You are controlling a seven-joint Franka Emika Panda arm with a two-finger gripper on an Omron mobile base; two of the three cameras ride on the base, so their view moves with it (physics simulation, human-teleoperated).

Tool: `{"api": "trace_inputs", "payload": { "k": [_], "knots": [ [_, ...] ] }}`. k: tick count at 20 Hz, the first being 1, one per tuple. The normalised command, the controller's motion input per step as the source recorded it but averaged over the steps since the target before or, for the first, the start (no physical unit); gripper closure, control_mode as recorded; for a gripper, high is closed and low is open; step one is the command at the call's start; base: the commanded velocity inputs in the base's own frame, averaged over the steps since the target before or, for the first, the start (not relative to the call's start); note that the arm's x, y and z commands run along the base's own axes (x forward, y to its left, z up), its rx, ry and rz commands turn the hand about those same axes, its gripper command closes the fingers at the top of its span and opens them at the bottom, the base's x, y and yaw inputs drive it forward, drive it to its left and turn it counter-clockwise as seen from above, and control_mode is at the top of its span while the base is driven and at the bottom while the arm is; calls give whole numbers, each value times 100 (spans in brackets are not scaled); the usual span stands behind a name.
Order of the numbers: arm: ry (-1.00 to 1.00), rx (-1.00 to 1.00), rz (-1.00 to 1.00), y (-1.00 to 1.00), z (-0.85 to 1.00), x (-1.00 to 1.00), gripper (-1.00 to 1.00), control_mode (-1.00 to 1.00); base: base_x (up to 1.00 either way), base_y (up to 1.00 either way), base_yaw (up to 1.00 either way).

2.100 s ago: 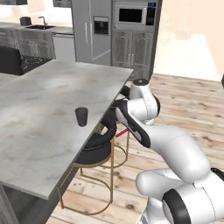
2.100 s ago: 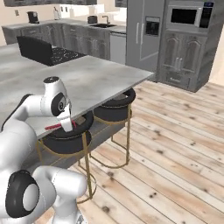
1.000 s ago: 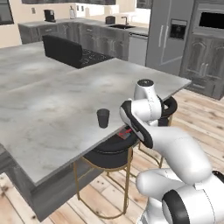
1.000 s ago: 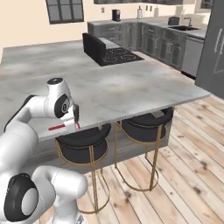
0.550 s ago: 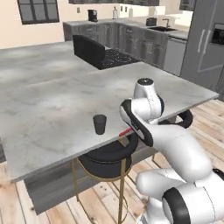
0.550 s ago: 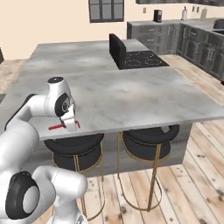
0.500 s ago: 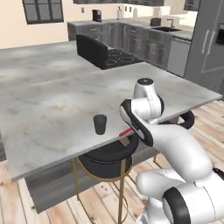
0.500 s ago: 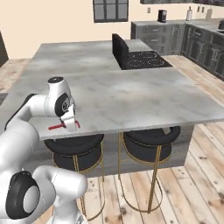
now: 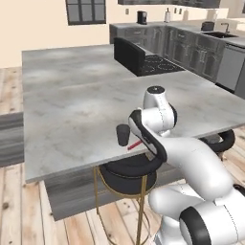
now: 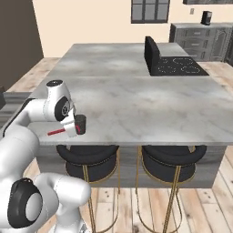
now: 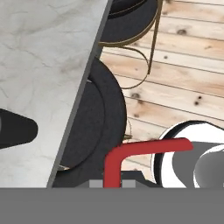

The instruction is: Take a straw from the drawer in front and place it inside the glass cup on the dining counter.

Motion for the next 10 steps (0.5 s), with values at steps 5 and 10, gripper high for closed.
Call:
{"api": "trace_inputs", "payload": {
  "k": [5,10],
  "knots": [
    [0,0,0,0,0,0,100,100,56,-5,6],
    [0,0,0,0,0,0,100,100,54,-16,6]
  ]
}}
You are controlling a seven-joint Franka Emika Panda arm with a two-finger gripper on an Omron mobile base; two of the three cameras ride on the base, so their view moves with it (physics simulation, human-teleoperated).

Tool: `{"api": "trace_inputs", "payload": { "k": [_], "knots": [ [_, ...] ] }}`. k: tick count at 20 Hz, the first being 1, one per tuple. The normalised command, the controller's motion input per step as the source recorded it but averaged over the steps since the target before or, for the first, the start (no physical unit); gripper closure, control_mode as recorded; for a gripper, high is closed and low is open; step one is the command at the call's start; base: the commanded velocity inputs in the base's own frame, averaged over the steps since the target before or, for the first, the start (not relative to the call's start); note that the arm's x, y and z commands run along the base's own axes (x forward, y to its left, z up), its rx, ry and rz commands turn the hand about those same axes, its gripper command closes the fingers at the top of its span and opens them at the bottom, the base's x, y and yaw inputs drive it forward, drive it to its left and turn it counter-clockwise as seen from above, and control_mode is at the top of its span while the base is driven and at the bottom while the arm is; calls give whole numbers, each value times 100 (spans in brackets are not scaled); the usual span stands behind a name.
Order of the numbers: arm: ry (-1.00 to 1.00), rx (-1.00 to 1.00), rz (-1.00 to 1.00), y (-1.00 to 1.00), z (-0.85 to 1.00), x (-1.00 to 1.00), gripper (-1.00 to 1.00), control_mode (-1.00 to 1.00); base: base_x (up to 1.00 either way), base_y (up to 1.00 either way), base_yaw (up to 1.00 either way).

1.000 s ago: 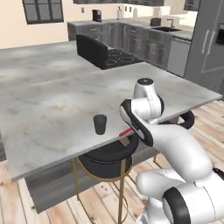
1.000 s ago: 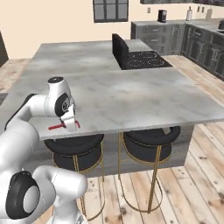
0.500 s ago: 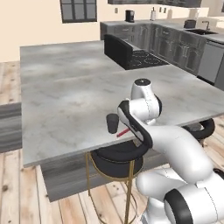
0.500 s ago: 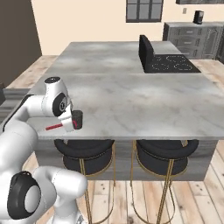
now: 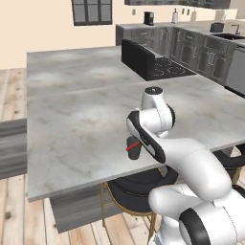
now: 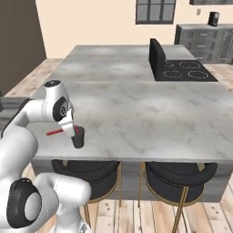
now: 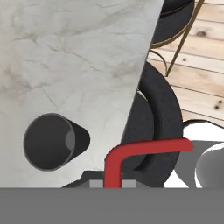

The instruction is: Take a straw from the drawer in front and place it inside the glass cup on the dining counter.

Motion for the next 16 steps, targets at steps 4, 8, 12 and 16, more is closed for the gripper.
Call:
{"api": "trace_inputs", "payload": {
  "k": [4,8,12,16],
  "knots": [
    [0,0,0,0,0,0,100,100,34,-21,7],
    [0,0,0,0,0,0,100,100,25,-19,9],
    [0,5,8,-16,7,8,100,-100,10,-12,5],
    [0,11,24,-47,16,13,100,-100,0,0,0]
  ]
}}
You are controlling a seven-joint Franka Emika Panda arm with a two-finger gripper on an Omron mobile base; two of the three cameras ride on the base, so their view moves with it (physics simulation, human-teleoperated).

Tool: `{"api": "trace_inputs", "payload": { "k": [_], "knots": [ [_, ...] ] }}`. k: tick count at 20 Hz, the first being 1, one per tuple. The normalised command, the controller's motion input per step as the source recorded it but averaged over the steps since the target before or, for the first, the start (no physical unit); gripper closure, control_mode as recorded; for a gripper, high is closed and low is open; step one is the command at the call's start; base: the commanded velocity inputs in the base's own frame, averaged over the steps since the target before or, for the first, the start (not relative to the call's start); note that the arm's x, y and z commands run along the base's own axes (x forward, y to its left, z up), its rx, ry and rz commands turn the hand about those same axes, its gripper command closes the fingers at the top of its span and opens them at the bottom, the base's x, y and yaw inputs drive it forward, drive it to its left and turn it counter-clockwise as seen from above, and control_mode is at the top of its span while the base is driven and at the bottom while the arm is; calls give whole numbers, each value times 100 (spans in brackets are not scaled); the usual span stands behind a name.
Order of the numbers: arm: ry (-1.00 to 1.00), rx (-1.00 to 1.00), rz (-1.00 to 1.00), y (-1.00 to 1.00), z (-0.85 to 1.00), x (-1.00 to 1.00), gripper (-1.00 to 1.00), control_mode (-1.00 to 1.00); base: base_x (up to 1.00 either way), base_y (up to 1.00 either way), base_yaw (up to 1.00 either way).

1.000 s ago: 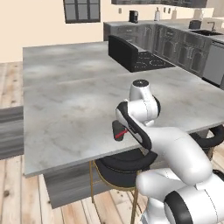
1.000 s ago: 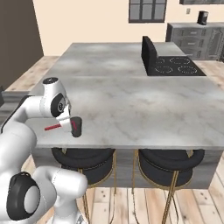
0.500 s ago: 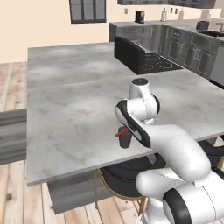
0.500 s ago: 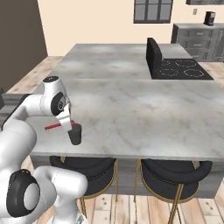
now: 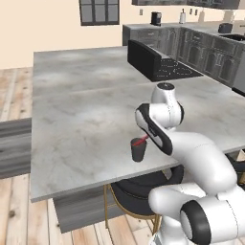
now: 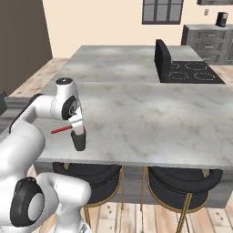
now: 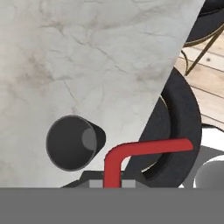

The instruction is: Take a straw from the drawer in front and place it inside the glass cup on the dining counter.

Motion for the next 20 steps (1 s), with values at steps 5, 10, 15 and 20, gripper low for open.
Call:
{"api": "trace_inputs", "payload": {
  "k": [5,10,15,20],
  "knots": [
    [0,14,32,-53,14,21,100,-100,0,0,0],
    [-2,11,41,-30,2,20,100,-100,0,0,0],
    [-10,9,44,-4,0,13,100,-100,0,0,0],
    [-16,12,36,1,0,6,100,-100,0,0,0]
  ]
}}
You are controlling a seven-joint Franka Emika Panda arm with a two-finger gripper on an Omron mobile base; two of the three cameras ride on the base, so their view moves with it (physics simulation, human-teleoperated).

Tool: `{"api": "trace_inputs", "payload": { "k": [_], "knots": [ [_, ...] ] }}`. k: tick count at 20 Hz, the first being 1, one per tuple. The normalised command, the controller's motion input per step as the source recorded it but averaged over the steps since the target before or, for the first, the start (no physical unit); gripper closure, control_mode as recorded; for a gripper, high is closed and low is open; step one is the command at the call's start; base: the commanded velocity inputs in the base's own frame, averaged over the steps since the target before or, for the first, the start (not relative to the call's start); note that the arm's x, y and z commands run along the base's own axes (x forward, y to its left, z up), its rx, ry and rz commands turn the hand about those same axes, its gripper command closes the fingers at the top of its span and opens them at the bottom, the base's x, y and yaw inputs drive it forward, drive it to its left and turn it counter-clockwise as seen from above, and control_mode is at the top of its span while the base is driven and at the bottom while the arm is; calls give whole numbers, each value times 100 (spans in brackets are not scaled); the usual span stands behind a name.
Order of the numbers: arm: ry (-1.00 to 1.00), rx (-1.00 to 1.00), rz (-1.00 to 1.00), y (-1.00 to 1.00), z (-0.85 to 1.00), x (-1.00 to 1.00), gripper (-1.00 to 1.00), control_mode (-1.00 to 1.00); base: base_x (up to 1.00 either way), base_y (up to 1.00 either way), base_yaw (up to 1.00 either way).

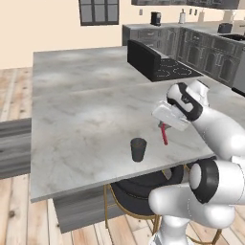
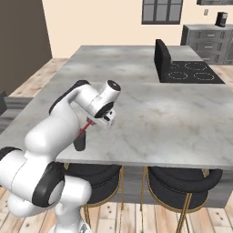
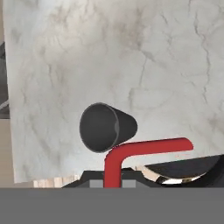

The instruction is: Take a straw from the drawer in front and place it inside the glass cup on the dining counter.

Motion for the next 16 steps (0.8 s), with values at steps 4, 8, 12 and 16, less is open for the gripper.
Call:
{"api": "trace_inputs", "payload": {
  "k": [4,8,12,16],
  "knots": [
    [-22,13,30,10,1,0,100,-100,0,0,0],
    [-18,13,22,23,10,0,100,-100,0,0,0],
    [-15,13,16,33,18,0,100,-100,0,0,0],
    [-15,15,14,33,27,0,100,-100,0,0,0]
  ]
}}
